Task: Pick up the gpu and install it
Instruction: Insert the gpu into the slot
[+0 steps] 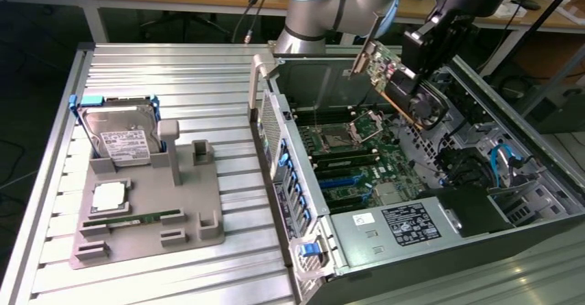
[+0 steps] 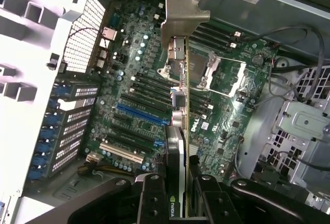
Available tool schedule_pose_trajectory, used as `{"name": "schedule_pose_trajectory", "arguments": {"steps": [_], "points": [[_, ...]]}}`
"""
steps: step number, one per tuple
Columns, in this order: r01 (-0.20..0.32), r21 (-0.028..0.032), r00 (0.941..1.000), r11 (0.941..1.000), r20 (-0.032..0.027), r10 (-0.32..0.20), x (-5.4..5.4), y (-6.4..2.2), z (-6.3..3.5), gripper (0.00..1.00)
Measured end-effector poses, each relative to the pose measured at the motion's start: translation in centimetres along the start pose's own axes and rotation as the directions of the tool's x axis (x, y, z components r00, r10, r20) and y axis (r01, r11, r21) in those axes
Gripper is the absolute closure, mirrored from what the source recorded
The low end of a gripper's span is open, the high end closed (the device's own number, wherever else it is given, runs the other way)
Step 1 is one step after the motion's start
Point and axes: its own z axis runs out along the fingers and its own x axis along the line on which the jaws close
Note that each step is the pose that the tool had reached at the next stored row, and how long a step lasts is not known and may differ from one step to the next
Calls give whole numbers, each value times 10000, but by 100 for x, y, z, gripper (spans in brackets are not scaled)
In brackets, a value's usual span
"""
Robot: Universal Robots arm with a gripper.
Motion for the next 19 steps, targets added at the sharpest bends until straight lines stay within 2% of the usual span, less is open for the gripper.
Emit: {"name": "schedule_pose_trajectory", "arguments": {"steps": [19], "points": [[813,30,9967,9967,16,-813,-7,19,0,73]]}}
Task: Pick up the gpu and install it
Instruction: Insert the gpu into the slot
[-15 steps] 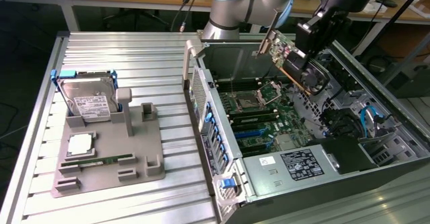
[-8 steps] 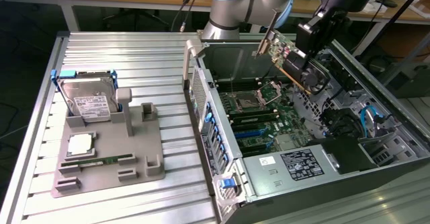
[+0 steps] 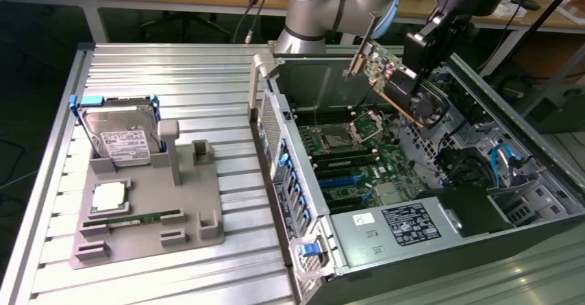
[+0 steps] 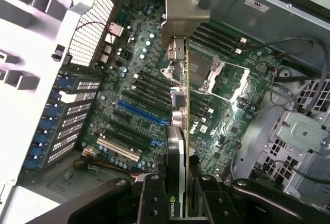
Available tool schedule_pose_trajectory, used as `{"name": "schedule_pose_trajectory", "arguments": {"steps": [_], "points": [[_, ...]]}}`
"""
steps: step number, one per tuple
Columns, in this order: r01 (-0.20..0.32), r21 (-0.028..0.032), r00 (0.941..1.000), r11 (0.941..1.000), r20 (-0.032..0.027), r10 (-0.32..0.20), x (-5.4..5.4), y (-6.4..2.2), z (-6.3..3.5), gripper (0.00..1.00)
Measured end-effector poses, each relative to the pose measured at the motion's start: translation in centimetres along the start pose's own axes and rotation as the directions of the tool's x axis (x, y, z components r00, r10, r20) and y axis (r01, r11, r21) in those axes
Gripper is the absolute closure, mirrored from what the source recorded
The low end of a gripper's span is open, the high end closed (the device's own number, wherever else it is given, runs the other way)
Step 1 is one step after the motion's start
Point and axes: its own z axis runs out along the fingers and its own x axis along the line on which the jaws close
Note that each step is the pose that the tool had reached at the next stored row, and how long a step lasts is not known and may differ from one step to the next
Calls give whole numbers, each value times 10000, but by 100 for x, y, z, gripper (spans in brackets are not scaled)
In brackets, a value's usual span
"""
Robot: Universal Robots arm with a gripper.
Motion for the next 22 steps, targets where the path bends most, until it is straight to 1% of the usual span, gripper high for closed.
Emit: {"name": "schedule_pose_trajectory", "arguments": {"steps": [8,22], "points": [[284,10,9996,9996,6,-284,-2,5,0,73],[814,29,9967,9967,16,-814,-8,17,0,73]]}}
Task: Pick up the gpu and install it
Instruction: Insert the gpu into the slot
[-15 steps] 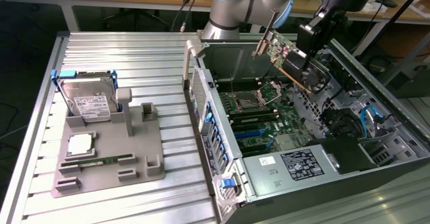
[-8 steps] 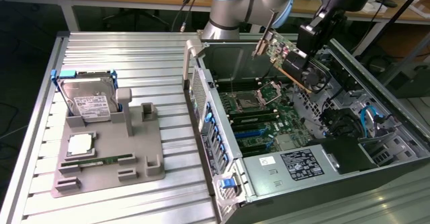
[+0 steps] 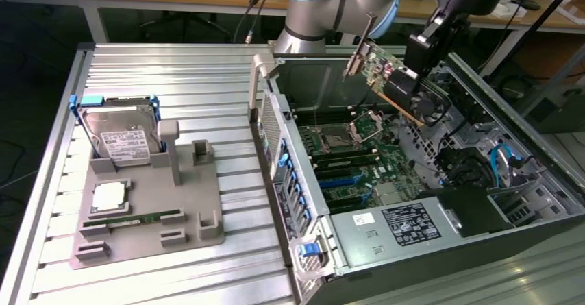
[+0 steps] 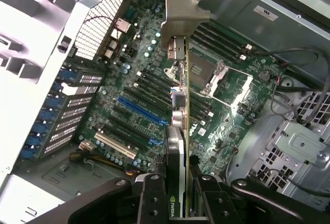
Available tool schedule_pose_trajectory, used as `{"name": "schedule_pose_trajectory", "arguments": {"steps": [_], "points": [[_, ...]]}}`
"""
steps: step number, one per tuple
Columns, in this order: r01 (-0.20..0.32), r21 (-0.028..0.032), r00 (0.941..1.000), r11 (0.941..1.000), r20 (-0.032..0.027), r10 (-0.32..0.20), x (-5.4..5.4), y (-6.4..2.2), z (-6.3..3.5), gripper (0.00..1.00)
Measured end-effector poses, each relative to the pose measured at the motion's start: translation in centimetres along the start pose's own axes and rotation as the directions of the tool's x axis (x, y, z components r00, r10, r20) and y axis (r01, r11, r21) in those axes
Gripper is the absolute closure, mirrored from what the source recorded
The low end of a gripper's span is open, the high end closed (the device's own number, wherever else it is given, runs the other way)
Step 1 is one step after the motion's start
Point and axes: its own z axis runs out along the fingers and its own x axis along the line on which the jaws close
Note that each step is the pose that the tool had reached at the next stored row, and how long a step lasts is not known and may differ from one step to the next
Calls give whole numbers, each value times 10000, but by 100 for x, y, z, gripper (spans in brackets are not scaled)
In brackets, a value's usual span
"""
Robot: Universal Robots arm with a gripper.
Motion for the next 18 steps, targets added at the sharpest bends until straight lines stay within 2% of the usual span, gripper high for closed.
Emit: {"name": "schedule_pose_trajectory", "arguments": {"steps": [18], "points": [[669,24,9978,9978,14,-669,-5,8,0,73]]}}
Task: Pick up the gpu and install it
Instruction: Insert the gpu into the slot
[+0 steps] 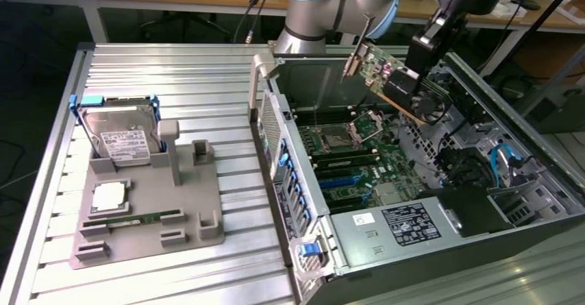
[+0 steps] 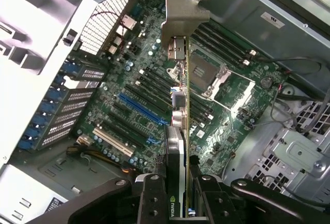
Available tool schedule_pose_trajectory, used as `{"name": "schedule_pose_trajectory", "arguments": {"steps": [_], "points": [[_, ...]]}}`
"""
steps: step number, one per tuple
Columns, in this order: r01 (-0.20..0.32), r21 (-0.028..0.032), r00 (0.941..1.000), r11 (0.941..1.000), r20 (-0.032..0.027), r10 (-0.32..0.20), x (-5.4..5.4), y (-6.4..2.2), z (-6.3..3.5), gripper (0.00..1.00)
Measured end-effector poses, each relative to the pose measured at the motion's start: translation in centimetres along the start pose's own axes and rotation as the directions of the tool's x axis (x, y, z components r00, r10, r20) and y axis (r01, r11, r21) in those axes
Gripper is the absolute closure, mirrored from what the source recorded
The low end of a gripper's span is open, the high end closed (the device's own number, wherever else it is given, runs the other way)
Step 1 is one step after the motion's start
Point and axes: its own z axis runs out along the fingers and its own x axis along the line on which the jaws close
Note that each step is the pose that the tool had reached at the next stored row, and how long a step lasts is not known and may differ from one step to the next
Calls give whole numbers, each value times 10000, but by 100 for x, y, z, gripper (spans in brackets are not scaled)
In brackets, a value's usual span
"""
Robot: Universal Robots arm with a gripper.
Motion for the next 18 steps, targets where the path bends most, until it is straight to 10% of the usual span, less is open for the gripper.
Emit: {"name": "schedule_pose_trajectory", "arguments": {"steps": [18], "points": [[807,29,9967,9967,16,-807,-7,11,0,73]]}}
